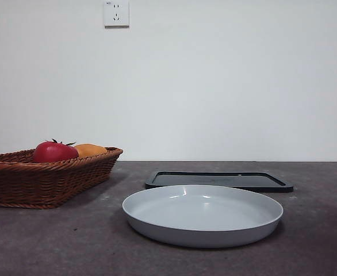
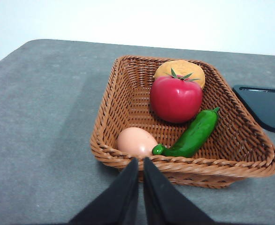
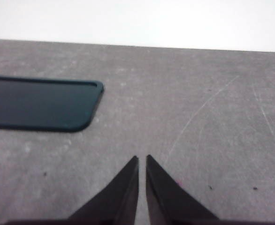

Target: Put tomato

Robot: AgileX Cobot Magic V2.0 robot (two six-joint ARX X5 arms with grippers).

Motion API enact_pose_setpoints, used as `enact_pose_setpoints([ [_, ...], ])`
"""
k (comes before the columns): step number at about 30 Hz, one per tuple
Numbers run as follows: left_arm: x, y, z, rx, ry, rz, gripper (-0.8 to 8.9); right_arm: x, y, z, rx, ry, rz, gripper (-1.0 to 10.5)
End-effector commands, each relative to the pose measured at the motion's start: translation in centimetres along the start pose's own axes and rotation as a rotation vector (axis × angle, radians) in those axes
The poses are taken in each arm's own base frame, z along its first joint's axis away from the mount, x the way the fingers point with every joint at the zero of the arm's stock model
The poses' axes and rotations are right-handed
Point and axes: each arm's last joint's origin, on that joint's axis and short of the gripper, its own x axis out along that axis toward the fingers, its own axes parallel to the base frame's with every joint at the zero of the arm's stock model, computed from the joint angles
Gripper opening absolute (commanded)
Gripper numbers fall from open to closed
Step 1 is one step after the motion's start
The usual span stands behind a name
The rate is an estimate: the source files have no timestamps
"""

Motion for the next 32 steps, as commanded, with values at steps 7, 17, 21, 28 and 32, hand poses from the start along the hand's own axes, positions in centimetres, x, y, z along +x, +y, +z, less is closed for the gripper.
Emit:
enact_pose_setpoints([
  [7,-1.7,-0.4,4.4,-0.046,-0.124,-0.012,0.16,-1.0,0.1,3.4,0.201,-0.158,0.023,0.1],
  [17,-2.9,-1.0,11.8,-0.057,-0.154,-0.017,0.16,-2.8,0.7,9.3,0.245,-0.089,0.15,0.1],
  [21,-2.7,-1.3,15.1,-0.057,-0.143,-0.016,0.16,-2.9,0.9,12.0,0.244,-0.061,0.192,0.1],
  [28,-0.9,-2.1,19.8,-0.048,-0.029,-0.112,0.16,-1.8,1.3,16.0,0.198,0.098,0.289,0.1],
  [32,0.9,-2.7,21.2,-0.047,0.076,-0.225,0.16,-0.3,1.6,17.6,0.165,0.184,0.376,0.1],
])
